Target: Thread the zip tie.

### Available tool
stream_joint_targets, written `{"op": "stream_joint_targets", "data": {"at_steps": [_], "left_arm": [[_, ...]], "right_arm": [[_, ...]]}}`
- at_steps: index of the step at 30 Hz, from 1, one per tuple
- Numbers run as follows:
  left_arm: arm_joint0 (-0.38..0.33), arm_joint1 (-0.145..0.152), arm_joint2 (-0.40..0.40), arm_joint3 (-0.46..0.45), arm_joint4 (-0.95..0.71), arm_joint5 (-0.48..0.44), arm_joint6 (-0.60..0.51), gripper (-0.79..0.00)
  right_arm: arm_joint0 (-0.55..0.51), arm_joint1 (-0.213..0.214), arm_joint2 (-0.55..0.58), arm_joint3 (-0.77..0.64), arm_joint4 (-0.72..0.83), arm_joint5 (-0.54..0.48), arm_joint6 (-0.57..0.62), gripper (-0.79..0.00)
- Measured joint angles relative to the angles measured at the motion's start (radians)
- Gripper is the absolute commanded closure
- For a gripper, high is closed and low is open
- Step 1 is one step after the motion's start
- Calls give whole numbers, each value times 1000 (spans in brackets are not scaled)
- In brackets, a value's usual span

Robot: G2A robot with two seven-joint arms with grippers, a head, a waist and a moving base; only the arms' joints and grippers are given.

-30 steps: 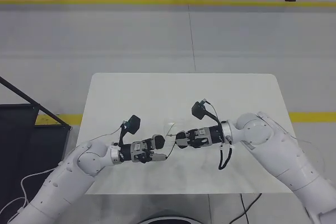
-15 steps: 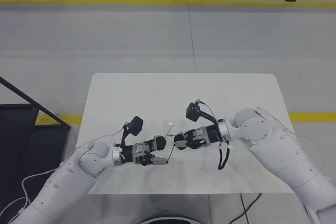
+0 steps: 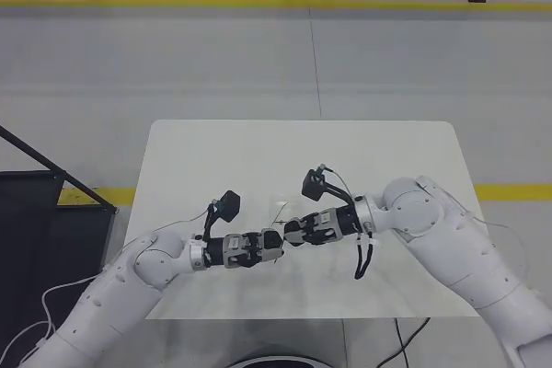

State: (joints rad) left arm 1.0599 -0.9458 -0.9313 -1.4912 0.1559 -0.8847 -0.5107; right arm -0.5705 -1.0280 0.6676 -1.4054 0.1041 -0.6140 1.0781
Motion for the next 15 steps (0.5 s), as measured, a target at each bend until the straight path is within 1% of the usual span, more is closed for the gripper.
{"op": "stream_joint_targets", "data": {"at_steps": [3,4,10,15], "left_arm": [[-1,-2,-1,0,-1,2,-2,-329],[-1,-3,-1,0,-1,3,-3,-311],[-6,-7,5,1,-4,11,-17,-286],[-10,-12,10,7,-6,13,-22,-231]], "right_arm": [[-1,-2,1,-1,-6,3,2,0],[-1,-3,2,-2,-7,4,3,0],[-4,-7,5,-3,-12,6,8,0],[-5,-10,9,-3,-18,9,14,0]]}}
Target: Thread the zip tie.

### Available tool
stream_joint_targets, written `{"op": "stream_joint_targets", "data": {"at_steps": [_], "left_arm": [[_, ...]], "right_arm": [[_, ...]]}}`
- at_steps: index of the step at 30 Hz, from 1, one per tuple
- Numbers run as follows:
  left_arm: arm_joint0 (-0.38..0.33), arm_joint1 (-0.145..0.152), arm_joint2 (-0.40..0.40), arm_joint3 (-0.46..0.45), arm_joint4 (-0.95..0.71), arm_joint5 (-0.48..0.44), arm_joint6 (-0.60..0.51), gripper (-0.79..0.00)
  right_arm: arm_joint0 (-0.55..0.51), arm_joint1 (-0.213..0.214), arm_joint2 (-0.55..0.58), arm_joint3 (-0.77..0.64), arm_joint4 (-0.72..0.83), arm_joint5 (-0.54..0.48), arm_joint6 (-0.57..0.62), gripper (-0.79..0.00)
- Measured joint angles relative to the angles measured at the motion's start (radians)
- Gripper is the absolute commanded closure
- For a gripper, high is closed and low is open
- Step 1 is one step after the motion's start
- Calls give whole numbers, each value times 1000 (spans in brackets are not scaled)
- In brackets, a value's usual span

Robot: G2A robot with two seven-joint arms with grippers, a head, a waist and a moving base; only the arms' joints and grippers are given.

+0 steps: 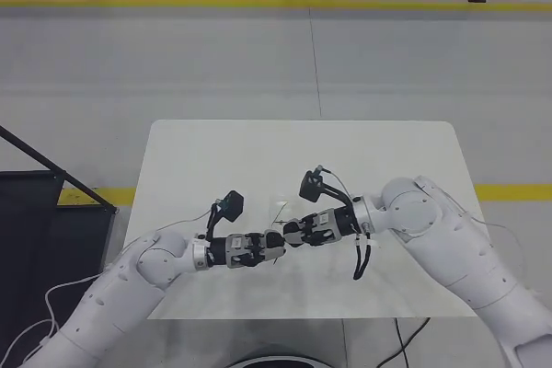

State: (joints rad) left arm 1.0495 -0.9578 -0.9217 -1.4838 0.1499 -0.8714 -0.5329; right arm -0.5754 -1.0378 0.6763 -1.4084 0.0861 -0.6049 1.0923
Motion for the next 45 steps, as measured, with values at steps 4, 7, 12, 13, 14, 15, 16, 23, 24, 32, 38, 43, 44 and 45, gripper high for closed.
{"op": "stream_joint_targets", "data": {"at_steps": [4,7,12,13,14,15,16,23,24,32,38,43,44,45], "left_arm": [[-2,-3,1,4,-6,6,1,-206],[-2,-5,1,5,-7,7,-1,-126],[-3,-8,-1,9,-9,6,-6,-77],[-3,-8,-2,10,-10,7,-6,-40],[-3,-9,-2,10,-10,8,-6,-34],[-3,-9,-3,11,-10,8,-5,-22],[-2,-10,-3,11,-9,8,-5,-3],[0,-13,-16,20,-11,19,13,0],[3,-14,-21,23,-11,22,24,0],[25,-19,-55,23,-21,35,114,0],[35,-25,-63,15,-15,46,161,0],[35,-24,-63,15,-16,45,159,0],[35,-24,-63,15,-16,45,159,0],[35,-24,-63,15,-16,45,159,0]], "right_arm": [[-1,-2,2,0,-9,3,4,0],[-2,-4,3,-1,-15,5,4,0],[-5,-7,7,0,-16,6,4,0],[-5,-7,8,1,-16,6,4,0],[-5,-8,9,1,-16,6,4,0],[-6,-8,10,1,-17,6,5,-80],[-6,-9,11,2,-18,6,4,-336],[-18,-7,32,9,-17,9,-6,-514],[-23,-4,40,12,-15,6,-7,-517],[-93,19,98,17,3,-32,-19,-554],[-156,28,124,-7,-1,-64,-78,-785],[-155,28,124,-7,-2,-64,-78,-785],[-155,28,124,-7,-2,-64,-78,-785],[-155,28,124,-7,-2,-64,-78,-785]]}}
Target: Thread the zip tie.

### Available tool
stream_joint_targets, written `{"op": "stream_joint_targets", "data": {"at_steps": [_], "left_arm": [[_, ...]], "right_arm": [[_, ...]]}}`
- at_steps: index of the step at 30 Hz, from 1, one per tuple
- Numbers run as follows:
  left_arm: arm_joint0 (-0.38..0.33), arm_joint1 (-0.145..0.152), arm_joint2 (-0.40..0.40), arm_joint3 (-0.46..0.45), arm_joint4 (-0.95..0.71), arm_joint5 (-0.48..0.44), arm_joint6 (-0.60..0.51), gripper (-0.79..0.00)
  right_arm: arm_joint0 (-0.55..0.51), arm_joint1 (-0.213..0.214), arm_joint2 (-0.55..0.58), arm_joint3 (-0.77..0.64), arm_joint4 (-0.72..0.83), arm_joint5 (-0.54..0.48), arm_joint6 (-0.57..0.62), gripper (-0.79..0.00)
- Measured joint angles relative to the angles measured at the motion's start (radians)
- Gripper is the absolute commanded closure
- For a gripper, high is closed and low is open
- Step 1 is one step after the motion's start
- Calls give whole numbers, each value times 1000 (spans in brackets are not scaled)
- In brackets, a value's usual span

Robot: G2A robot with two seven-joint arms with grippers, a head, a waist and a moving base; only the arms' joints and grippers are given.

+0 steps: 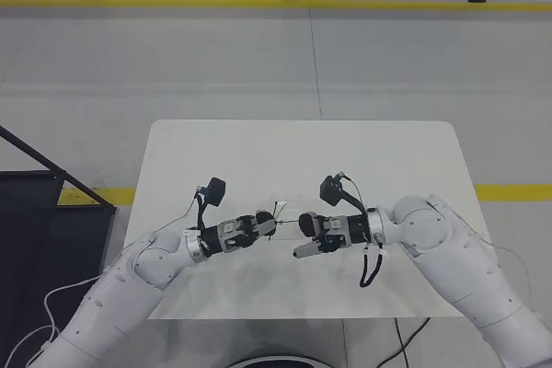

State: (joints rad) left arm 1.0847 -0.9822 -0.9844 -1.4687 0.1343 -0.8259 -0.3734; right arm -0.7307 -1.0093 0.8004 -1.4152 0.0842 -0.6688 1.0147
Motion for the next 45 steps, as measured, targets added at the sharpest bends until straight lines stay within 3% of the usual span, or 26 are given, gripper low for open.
{"op": "stream_joint_targets", "data": {"at_steps": [3,9,13,31,45], "left_arm": [[10,-2,-4,-17,8,24,18,0],[40,-15,-8,-46,57,62,122,0],[42,-25,1,-42,77,60,150,0],[36,-55,10,-23,124,58,182,0],[36,-70,2,-13,137,40,172,0]], "right_arm": [[-15,-2,-7,-21,-20,11,-22,-785],[-26,-14,-28,-36,-37,12,-55,-477],[-26,-22,-41,-29,-40,6,-75,-388],[4,-54,-70,28,-9,8,-76,-243],[27,-74,-77,76,71,15,-27,-74]]}}
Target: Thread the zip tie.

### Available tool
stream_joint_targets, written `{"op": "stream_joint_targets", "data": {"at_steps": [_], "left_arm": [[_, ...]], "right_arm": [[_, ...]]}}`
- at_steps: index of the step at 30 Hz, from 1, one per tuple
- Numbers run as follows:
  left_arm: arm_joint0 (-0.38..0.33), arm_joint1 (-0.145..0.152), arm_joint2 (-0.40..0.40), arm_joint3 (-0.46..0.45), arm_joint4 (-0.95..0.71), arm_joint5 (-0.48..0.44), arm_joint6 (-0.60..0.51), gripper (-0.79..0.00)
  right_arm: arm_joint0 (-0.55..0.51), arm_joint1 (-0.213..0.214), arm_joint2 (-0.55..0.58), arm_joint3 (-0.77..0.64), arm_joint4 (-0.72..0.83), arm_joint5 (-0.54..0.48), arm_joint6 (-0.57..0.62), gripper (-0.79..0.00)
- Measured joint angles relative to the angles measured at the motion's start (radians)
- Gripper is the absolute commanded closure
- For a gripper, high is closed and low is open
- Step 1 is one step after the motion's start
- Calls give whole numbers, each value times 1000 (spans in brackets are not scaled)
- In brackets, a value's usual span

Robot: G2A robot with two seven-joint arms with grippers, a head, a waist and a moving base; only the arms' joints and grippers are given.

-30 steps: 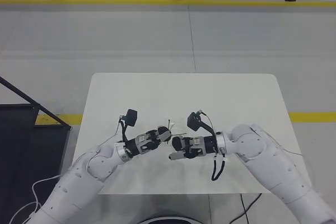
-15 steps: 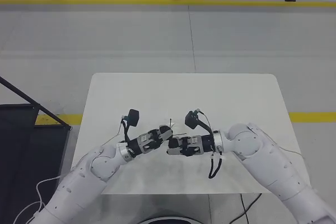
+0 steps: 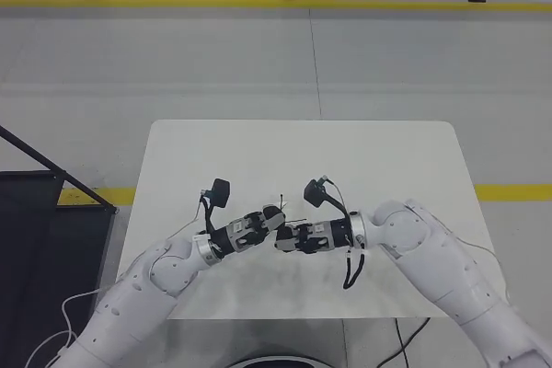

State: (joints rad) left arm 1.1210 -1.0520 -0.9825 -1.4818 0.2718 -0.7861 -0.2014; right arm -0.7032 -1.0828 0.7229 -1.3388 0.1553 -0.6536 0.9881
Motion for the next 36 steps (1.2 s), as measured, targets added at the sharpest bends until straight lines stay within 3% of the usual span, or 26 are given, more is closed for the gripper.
{"op": "stream_joint_targets", "data": {"at_steps": [4,18,20,22,29,36], "left_arm": [[1,-4,-3,3,2,-2,-3,0],[7,-15,-15,7,7,-3,-10,0],[8,-17,-17,8,6,-5,-8,0],[9,-19,-20,9,6,-6,-6,0],[17,-22,-35,7,6,-10,-2,0],[28,-26,-53,5,0,-13,13,0]], "right_arm": [[5,-5,-1,10,10,-1,9,0],[9,-16,8,39,24,-4,22,0],[9,-16,11,40,21,1,24,-123],[8,-16,13,42,16,10,29,-163],[-1,-10,43,55,-3,26,16,-277],[-28,6,96,46,-24,48,6,-339]]}}
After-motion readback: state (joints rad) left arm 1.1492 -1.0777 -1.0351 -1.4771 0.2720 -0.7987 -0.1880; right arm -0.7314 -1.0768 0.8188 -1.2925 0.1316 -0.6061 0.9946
